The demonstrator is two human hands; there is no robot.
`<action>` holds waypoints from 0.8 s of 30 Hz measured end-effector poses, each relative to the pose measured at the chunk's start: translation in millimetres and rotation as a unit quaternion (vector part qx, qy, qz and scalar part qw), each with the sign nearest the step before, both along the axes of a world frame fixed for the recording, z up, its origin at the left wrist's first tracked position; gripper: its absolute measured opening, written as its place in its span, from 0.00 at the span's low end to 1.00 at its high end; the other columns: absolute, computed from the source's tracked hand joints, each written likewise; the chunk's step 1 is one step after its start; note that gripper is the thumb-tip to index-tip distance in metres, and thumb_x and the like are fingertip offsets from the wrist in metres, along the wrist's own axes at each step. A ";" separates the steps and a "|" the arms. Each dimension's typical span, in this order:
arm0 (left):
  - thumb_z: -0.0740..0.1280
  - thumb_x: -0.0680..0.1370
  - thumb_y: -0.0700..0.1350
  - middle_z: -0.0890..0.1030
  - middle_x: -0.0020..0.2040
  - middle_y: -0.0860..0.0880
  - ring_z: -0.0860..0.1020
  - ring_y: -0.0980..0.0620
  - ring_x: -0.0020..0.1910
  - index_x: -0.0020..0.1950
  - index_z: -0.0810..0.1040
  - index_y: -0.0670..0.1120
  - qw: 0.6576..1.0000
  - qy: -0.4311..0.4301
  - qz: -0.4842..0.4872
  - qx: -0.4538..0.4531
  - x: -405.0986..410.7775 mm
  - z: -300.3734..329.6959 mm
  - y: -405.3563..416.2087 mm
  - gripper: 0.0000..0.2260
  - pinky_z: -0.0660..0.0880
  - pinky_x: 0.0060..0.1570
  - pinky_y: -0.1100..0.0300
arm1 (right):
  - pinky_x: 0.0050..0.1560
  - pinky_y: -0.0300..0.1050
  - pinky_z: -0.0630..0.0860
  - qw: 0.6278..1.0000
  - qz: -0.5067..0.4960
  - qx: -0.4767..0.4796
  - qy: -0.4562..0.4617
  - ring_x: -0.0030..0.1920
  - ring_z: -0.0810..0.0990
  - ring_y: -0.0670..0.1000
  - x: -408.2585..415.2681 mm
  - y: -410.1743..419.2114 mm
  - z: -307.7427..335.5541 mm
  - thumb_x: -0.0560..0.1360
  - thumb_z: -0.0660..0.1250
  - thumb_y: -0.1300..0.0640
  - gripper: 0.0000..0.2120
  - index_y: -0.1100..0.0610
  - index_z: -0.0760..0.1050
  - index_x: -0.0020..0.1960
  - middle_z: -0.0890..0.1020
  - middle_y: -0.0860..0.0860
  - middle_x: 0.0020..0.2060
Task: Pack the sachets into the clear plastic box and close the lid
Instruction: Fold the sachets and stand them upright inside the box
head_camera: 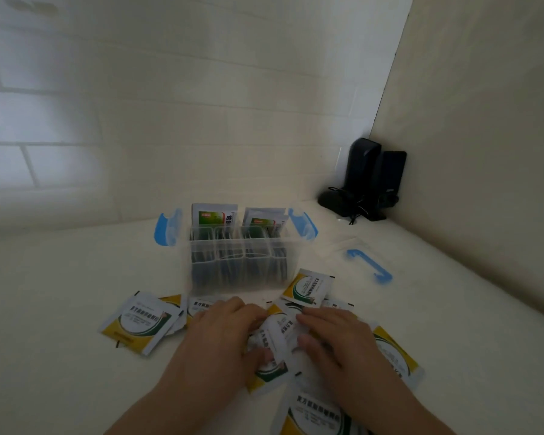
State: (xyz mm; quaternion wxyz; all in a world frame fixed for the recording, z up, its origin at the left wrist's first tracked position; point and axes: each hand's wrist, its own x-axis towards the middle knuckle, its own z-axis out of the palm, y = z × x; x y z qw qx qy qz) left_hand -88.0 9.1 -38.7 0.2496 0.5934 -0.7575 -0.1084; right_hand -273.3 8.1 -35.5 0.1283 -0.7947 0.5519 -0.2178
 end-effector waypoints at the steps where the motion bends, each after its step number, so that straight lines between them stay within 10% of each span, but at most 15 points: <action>1: 0.66 0.72 0.54 0.71 0.49 0.60 0.69 0.60 0.50 0.54 0.70 0.60 1.000 0.016 -0.004 0.000 0.5 1.1 1.0 0.13 0.66 0.50 0.67 | 0.73 0.46 0.47 1.000 0.005 0.007 0.007 0.69 0.56 0.38 -0.4 -0.1 -1.1 0.78 0.54 0.45 0.18 0.39 0.62 0.67 0.64 0.34 0.68; 6: 0.65 0.75 0.48 0.77 0.38 0.55 0.75 0.59 0.38 0.37 0.70 0.56 0.979 0.200 0.016 0.031 4.2 10.3 1.9 0.08 0.68 0.36 0.69 | 0.67 0.43 0.48 1.000 0.019 0.002 0.021 0.66 0.59 0.36 1.4 -5.2 -5.2 0.72 0.60 0.39 0.18 0.38 0.71 0.61 0.68 0.33 0.64; 10: 0.62 0.77 0.43 0.86 0.43 0.54 0.83 0.57 0.44 0.42 0.80 0.56 0.887 0.425 -0.028 0.177 0.0 16.5 2.9 0.10 0.76 0.46 0.60 | 0.53 0.45 0.68 0.998 0.007 -0.064 -0.017 0.43 0.70 0.37 7.2 -9.9 -3.2 0.67 0.69 0.45 0.04 0.41 0.76 0.35 0.75 0.34 0.36; 15: 0.62 0.77 0.43 0.85 0.45 0.57 0.81 0.60 0.45 0.42 0.81 0.56 0.892 0.413 -0.022 0.182 -4.7 11.7 1.7 0.11 0.77 0.54 0.53 | 0.45 0.29 0.68 0.992 0.000 -0.013 -0.126 0.44 0.74 0.36 7.5 -4.7 0.6 0.70 0.69 0.54 0.12 0.38 0.72 0.35 0.76 0.35 0.37; 19: 0.62 0.76 0.46 0.67 0.62 0.74 0.65 0.71 0.63 0.40 0.78 0.46 0.956 0.271 -0.102 0.042 -6.3 11.7 6.3 0.08 0.65 0.63 0.65 | 0.43 0.36 0.78 0.955 0.012 0.034 -0.295 0.42 0.81 0.42 3.4 -2.0 12.6 0.71 0.68 0.64 0.14 0.44 0.77 0.45 0.83 0.45 0.40; 24: 0.65 0.75 0.46 0.72 0.50 0.71 0.73 0.67 0.48 0.46 0.77 0.52 0.958 0.202 -0.198 -0.040 -17.9 17.5 15.9 0.03 0.68 0.42 0.77 | 0.37 0.37 0.80 0.839 0.038 0.083 -0.537 0.42 0.84 0.50 -0.6 2.0 29.8 0.62 0.71 0.52 0.13 0.46 0.78 0.46 0.86 0.51 0.41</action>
